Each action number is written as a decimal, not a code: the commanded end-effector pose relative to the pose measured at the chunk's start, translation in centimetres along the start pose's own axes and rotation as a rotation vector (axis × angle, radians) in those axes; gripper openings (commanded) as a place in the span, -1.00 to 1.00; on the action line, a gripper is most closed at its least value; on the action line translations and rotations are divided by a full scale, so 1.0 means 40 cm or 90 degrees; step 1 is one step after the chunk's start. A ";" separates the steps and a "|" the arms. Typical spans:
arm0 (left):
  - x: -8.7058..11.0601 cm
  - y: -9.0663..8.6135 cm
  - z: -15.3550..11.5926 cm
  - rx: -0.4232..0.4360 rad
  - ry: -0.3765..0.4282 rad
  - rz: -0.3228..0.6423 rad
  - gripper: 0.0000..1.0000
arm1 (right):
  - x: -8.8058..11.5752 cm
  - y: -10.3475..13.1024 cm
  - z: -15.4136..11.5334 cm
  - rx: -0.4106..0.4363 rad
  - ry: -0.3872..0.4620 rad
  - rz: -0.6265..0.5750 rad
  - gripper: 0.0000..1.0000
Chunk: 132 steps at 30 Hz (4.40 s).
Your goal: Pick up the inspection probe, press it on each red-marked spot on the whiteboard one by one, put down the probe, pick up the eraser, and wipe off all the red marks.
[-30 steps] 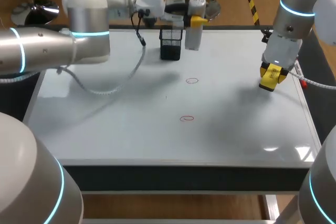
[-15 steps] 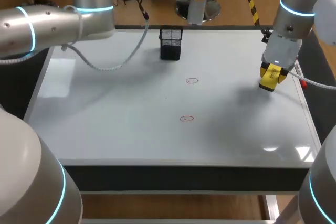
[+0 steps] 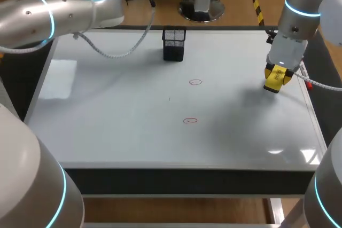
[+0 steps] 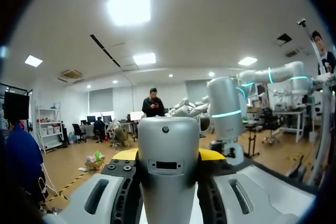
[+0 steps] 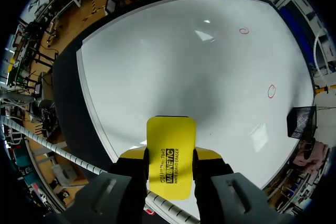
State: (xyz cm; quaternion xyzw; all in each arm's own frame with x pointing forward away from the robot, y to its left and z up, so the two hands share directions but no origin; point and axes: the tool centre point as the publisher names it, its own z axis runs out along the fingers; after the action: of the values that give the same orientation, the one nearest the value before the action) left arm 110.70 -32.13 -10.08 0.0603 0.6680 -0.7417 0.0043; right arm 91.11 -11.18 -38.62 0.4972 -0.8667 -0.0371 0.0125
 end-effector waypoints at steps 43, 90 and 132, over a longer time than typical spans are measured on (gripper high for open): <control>-0.030 0.021 0.004 0.010 0.046 -0.003 -1.00 | -0.345 0.150 0.014 0.024 0.060 -0.231 -1.00; -0.030 0.021 0.004 0.010 0.046 -0.003 -1.00 | -0.636 0.258 0.126 0.008 0.067 -0.361 -1.00; -0.030 0.021 0.004 0.010 0.046 -0.003 -1.00 | -0.288 0.083 0.002 0.028 0.034 -0.167 -1.00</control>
State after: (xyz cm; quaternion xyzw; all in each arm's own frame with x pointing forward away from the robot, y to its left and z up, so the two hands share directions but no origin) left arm 111.83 -32.45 -10.90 0.0843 0.6622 -0.7443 -0.0208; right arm 94.57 2.43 -38.69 0.6083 -0.7932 0.0013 0.0295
